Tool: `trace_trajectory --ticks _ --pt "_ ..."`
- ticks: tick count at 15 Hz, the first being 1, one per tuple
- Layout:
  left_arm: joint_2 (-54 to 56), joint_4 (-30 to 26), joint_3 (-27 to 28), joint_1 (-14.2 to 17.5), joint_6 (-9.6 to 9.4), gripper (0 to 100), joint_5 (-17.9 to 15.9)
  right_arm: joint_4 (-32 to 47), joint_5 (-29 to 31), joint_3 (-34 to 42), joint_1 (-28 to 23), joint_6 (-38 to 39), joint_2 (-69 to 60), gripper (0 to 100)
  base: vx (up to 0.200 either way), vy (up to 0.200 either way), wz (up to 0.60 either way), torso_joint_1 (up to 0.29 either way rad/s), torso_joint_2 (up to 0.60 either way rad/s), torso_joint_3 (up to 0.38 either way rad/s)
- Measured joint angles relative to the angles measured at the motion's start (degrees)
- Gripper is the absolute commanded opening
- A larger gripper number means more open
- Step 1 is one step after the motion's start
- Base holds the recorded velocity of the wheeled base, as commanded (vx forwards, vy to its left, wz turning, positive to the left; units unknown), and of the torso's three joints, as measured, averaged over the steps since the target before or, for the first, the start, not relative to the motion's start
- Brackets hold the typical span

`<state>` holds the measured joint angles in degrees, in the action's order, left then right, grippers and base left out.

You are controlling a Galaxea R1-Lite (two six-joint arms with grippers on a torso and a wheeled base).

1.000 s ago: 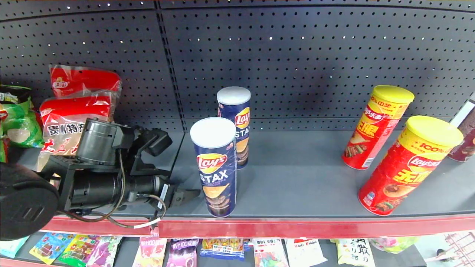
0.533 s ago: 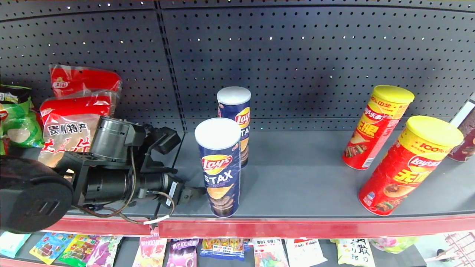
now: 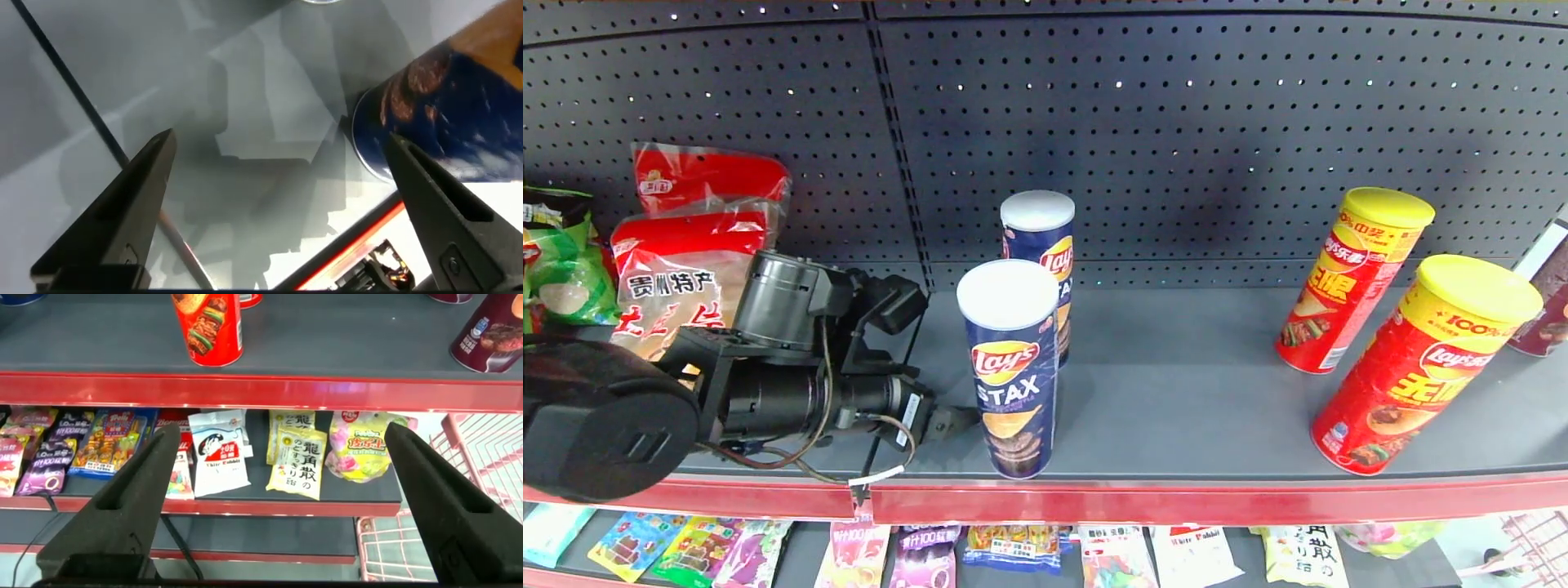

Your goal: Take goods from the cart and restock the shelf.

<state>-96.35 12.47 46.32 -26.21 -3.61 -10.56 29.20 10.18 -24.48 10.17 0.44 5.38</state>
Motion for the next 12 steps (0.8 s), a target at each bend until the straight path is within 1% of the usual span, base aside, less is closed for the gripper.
trace_trajectory --ticks 12 --pt "-1.3 0.0 1.9 -0.1 0.0 100 0.0 0.2 -0.2 0.1 0.0 0.0 0.1 100 0.0 0.0 0.0 0.0 0.0 0.0"
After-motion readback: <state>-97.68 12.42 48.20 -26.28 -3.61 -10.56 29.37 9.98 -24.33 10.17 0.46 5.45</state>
